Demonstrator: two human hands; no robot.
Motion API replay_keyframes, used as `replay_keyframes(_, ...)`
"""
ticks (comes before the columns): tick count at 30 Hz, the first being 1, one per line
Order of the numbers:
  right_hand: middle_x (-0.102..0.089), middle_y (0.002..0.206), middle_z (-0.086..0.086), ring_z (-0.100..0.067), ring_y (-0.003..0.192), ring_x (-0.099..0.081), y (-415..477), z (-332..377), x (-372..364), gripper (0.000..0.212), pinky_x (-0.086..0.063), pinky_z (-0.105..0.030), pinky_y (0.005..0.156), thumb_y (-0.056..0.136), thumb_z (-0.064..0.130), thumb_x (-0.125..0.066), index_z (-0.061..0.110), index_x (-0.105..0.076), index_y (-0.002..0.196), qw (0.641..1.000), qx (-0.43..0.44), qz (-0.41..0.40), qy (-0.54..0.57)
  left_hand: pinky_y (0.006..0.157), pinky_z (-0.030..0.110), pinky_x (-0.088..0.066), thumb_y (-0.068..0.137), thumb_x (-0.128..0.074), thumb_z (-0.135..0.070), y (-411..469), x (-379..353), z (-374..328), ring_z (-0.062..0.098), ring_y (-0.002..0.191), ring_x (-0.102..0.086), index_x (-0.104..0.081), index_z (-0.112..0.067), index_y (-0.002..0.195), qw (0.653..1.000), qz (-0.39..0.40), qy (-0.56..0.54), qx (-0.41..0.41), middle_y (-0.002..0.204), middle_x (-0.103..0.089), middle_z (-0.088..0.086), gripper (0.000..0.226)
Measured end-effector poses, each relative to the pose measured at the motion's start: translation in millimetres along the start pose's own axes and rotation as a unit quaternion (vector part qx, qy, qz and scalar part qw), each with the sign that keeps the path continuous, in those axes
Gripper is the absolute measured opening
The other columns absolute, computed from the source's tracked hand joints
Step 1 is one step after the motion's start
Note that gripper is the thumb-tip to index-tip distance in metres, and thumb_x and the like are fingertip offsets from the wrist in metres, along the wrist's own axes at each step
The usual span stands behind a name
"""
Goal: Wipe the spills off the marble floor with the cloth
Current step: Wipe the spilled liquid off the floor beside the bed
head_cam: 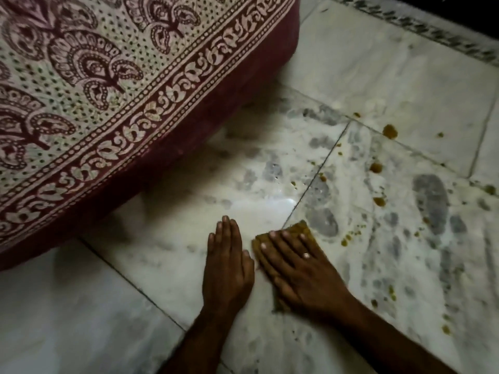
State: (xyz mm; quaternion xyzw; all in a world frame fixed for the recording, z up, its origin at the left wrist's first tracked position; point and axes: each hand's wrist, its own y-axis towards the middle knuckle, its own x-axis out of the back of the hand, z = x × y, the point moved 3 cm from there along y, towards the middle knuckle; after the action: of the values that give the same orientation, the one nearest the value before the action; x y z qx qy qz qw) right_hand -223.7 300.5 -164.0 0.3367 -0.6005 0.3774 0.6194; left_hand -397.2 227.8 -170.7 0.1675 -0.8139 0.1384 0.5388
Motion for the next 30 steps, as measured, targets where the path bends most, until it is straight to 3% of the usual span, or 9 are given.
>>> replay_keyframes(4,-0.010,0.174,-0.009,-0.029,0.161,-0.011,55.5,-49.2,6.0,0.070,-0.013,-0.055,0.128,0.102,0.045,-0.026,0.022,-0.013,0.167,0.990,-0.141,0.013,0.004,0.119,0.046,-0.020,0.093,-0.034,-0.028,0.3,-5.2,-4.4,0.033,0.150,-0.029,-0.027,0.003,0.154,0.999,0.010,0.044,0.007,0.161,-0.028,0.021,0.069)
replay_keyframes(6,-0.005,0.175,-0.007,-0.028,0.162,-0.003,100.1,-47.1,8.3,0.072,-0.005,-0.053,0.130,0.102,0.048,-0.022,0.024,-0.004,0.167,0.987,-0.157,0.021,0.029,0.120,0.046,-0.020,0.093,-0.034,-0.028,1.2,-4.6,-4.2,0.032,0.150,-0.029,-0.028,0.003,0.154,0.999,0.009,0.047,0.004,0.161,-0.029,0.021,0.068)
replay_keyframes(10,-0.020,0.173,-0.007,-0.027,0.161,-0.016,101.0,-2.2,1.0,0.065,-0.020,-0.055,0.128,0.105,0.045,-0.032,0.023,-0.020,0.166,0.998,-0.061,-0.011,0.017,0.119,0.048,-0.025,0.097,-0.033,-0.026,1.5,-3.5,-3.2,0.034,0.147,-0.034,-0.034,0.003,0.151,0.999,-0.009,0.047,0.003,0.159,-0.032,0.022,0.062)
replay_keyframes(14,-0.020,0.173,-0.004,-0.024,0.161,-0.017,34.6,-13.6,3.9,0.061,-0.021,-0.051,0.127,0.107,0.044,-0.030,0.026,-0.023,0.165,1.000,-0.012,0.005,-0.004,0.120,0.051,-0.026,0.100,-0.030,-0.029,2.0,-4.8,-4.5,0.035,0.149,-0.031,-0.032,0.003,0.152,0.997,0.008,0.080,-0.001,0.161,-0.029,0.022,0.062)
replay_keyframes(16,-0.015,0.174,-0.007,-0.027,0.161,-0.015,37.1,-44.4,6.1,0.065,-0.023,-0.056,0.125,0.105,0.044,-0.028,0.024,-0.018,0.166,0.996,-0.089,0.022,-0.001,0.120,0.052,-0.025,0.099,-0.031,-0.031,3.2,-4.5,-7.1,0.034,0.150,-0.029,-0.031,0.002,0.153,0.996,0.020,0.087,-0.007,0.162,-0.028,0.021,0.063)
replay_keyframes(20,0.001,0.176,-0.004,-0.025,0.162,0.002,102.9,-73.5,8.7,0.070,0.000,-0.049,0.130,0.103,0.048,-0.020,0.025,0.001,0.167,0.979,-0.199,0.023,0.031,0.120,0.051,-0.025,0.097,-0.033,-0.030,5.2,-4.6,-8.4,0.033,0.149,-0.031,-0.032,0.001,0.153,0.996,0.026,0.090,0.005,0.161,-0.030,0.020,0.064)
replay_keyframes(23,-0.007,0.176,-0.007,-0.028,0.162,-0.002,142.1,-49.2,11.2,0.072,0.004,-0.048,0.128,0.102,0.049,-0.019,0.023,-0.006,0.167,0.986,-0.160,0.021,0.044,0.120,0.050,-0.024,0.097,-0.033,-0.029,6.1,-5.1,-9.5,0.033,0.148,-0.032,-0.034,0.002,0.152,0.996,0.027,0.083,0.008,0.160,-0.031,0.020,0.063)
replay_keyframes(27,-0.014,0.174,-0.005,-0.026,0.162,-0.009,86.7,-12.8,5.6,0.065,-0.012,-0.052,0.130,0.107,0.044,-0.029,0.024,-0.014,0.167,1.000,-0.006,0.009,0.001,0.120,0.049,-0.023,0.099,-0.033,-0.026,2.8,-6.9,-5.1,0.035,0.147,-0.034,-0.036,0.004,0.150,0.997,0.012,0.080,-0.010,0.159,-0.032,0.022,0.060)
replay_keyframes(30,-0.014,0.174,-0.006,-0.028,0.161,-0.010,54.6,-44.8,8.9,0.064,-0.021,-0.057,0.127,0.106,0.041,-0.027,0.024,-0.014,0.167,0.999,-0.035,0.017,-0.014,0.122,0.048,-0.020,0.100,-0.029,-0.027,1.1,-5.3,-5.4,0.034,0.149,-0.030,-0.029,0.004,0.153,0.997,0.009,0.071,-0.005,0.161,-0.028,0.023,0.061)
